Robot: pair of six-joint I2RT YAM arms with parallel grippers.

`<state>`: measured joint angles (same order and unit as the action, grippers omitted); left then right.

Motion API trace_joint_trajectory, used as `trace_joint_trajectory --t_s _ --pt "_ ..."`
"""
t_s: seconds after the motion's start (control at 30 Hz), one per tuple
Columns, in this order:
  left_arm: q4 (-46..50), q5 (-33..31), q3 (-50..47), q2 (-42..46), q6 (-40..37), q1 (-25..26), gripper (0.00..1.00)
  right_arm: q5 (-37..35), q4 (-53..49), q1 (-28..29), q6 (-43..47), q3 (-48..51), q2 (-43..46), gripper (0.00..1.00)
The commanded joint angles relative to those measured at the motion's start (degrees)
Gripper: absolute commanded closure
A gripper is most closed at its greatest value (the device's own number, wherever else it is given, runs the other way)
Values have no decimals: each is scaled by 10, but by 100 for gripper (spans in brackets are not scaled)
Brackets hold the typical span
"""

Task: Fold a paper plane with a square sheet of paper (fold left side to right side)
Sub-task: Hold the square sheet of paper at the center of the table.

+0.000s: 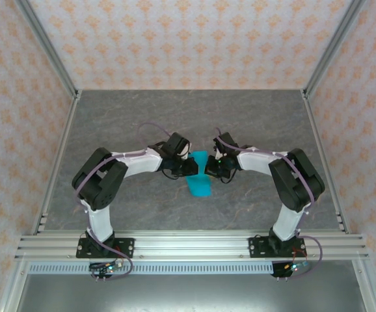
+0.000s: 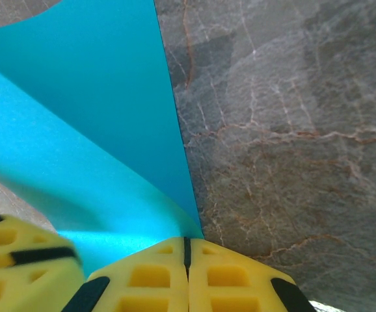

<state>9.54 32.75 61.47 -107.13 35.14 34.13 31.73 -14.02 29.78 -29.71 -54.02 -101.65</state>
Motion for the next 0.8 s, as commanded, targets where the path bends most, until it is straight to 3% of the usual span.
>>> trace_joint_trajectory --t_s 0.0,0.23,0.57,0.77 --pt "-5 -4 10 -8 6 0 83 -60 -45 8 6 20 -42 94" --pt "26 -27 -17 -3 -13 0 83 -40 -4 7 -5 34 -23 94" --pt "28 -37 -33 -9 -9 3 84 -10 37 -2 -6 6 70 94" --pt "22 -38 -28 -17 -4 7 84 -9 38 -11 -8 -38 34 95"
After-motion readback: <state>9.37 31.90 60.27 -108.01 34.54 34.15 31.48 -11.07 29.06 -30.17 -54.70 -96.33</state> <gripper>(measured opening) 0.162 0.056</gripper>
